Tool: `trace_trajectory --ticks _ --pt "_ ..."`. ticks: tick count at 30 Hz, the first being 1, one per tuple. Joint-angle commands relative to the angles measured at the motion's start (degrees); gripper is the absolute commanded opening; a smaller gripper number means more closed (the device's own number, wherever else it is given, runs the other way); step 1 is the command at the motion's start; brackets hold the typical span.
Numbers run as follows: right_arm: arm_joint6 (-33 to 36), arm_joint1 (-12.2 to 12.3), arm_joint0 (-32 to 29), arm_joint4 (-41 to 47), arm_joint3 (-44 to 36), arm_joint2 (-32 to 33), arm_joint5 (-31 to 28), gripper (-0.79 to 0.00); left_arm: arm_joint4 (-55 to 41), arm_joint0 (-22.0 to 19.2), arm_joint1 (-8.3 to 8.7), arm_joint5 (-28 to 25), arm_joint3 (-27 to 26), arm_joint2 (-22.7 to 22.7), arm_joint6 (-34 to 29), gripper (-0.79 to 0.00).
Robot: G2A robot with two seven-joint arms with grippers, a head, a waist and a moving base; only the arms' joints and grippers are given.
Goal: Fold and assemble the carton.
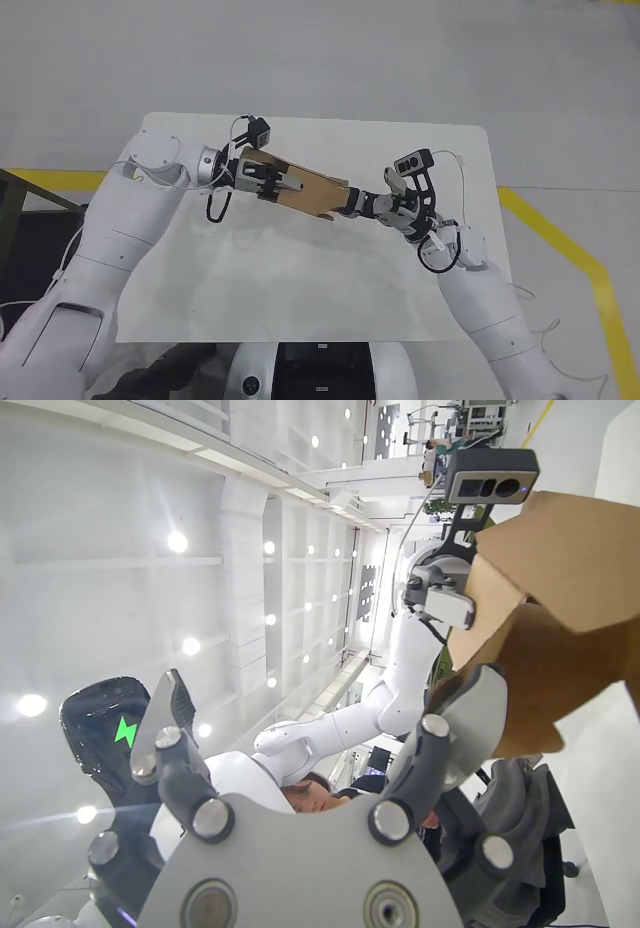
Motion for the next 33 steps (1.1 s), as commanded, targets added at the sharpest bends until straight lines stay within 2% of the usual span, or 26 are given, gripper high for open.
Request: trace_trajectory --ticks 1,17,25,33 --pt "0.0 -0.2 0.3 -0.2 -0.4 -0.6 0.3 0.000 0.8 0.2 -0.03 -0.2 -0.6 0.2 0.9 -0.785" --pt "-2.9 -1.7 3.3 -3.4 0.8 -5.7 1.3 0.000 0.6 1.3 0.07 -0.1 -3.2 0.1 0.4 -0.785" --pt "-2.4 -1.0 0.8 -2.8 -1.5 -2.0 -0.4 0.000 -1.4 1.4 0.18 0.3 -1.9 -0.9 -0.5 -0.785" --pt "-2.8 -0.5 -1.1 -1.7 -0.4 1.0 1.0 0.000 -5.5 0.6 0.29 1.1 1.2 -2.6 -2.5 -0.785"
